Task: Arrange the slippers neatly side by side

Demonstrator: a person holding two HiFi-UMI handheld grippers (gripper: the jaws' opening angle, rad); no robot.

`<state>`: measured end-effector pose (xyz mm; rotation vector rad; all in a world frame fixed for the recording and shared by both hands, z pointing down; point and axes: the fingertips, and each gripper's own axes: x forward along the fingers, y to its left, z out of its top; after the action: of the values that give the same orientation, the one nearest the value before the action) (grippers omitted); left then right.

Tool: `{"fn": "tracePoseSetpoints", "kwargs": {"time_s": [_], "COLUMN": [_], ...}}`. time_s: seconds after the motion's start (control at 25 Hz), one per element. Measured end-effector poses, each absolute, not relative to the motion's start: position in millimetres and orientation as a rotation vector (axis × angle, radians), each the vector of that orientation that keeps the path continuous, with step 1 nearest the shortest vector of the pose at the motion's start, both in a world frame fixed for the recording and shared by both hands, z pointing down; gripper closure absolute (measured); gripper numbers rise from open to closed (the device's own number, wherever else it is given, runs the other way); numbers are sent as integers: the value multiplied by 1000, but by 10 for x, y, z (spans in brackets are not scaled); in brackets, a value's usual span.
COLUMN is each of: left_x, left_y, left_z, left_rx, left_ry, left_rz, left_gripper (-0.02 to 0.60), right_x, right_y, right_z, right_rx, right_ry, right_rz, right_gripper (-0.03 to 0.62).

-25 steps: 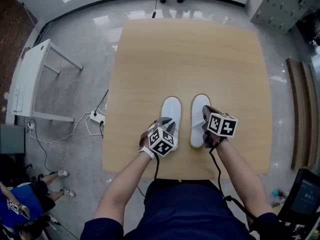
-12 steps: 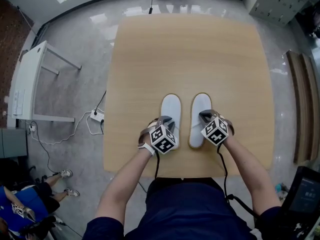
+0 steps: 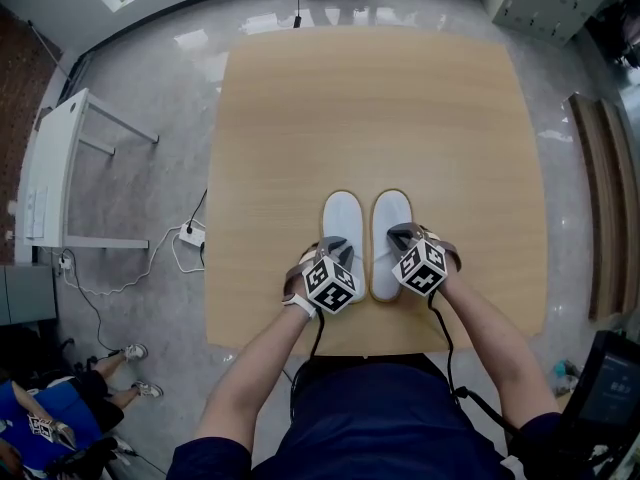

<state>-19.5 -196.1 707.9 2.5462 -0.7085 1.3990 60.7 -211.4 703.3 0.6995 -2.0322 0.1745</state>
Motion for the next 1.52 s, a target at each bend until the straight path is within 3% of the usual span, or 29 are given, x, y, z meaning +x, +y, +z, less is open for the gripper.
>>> {"fn": "tracePoseSetpoints", "kwargs": {"time_s": [0.64,1.24,1.52], "left_x": [-144,-503,-405], "left_y": [-1947,-1680,-1472], "left_z": [6963,5368,4914], "left_rx": [2597,2474,2481], "left_ry": [-732,-1121,-1158], "left_rz": [1386,551,402], "left_gripper": [509,572,577], "right_x": [548,876,805], "right_y": [-2214,-1941,-1803], "right_z": [6813,5362,4901], "right_rx": [786,1322,1437], "right_ry": [-2113,-2513,-2577], "right_rz": [210,664,596], "right_gripper": [583,583,583]}}
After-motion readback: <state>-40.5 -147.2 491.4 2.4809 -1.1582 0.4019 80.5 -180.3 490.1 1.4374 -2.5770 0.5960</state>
